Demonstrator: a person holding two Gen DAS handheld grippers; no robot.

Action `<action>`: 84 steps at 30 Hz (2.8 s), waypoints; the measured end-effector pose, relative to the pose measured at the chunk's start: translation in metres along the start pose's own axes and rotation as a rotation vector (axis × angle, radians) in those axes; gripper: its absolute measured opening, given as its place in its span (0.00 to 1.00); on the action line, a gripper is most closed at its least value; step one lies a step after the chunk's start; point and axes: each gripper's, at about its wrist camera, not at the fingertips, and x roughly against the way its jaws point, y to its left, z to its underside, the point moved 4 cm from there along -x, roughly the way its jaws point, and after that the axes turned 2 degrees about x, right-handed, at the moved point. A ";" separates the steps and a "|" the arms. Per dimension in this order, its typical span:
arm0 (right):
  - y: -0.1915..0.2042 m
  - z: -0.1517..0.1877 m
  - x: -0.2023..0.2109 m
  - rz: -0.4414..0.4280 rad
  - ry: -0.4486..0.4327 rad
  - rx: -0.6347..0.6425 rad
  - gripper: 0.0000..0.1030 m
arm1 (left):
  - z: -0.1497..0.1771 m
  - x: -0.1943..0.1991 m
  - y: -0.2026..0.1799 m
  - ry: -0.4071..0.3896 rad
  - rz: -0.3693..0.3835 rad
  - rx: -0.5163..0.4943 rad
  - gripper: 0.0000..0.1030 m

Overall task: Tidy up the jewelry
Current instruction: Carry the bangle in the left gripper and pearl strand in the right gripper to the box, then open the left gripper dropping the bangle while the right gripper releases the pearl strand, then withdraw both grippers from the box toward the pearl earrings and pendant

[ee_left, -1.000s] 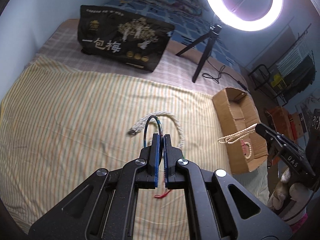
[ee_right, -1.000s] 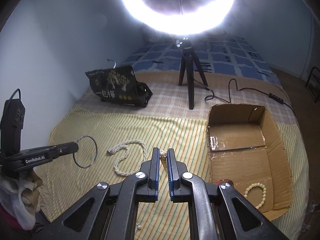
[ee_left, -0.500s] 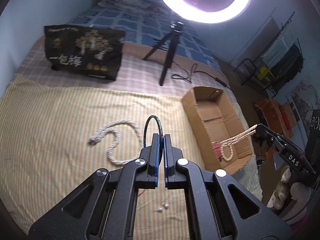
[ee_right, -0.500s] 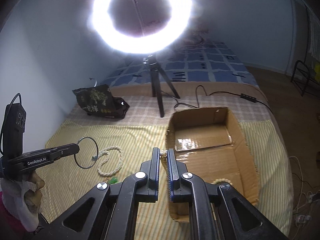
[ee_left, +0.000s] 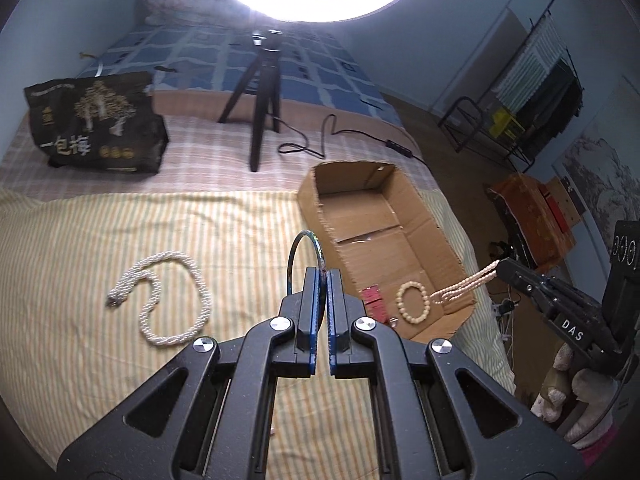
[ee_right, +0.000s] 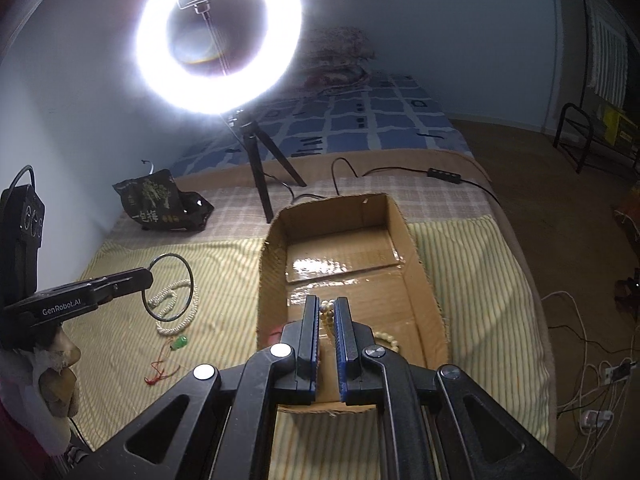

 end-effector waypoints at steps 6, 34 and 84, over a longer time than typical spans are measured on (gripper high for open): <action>-0.018 0.007 -0.001 0.006 0.012 -0.030 0.05 | -0.005 -0.016 -0.026 0.005 0.018 -0.043 0.01; -0.037 0.003 -0.031 -0.042 0.038 -0.076 0.10 | -0.048 -0.119 -0.073 0.074 -0.012 -0.080 0.01; 0.040 0.041 0.022 0.108 -0.067 0.207 1.00 | -0.007 0.031 0.019 -0.051 -0.210 -0.099 0.46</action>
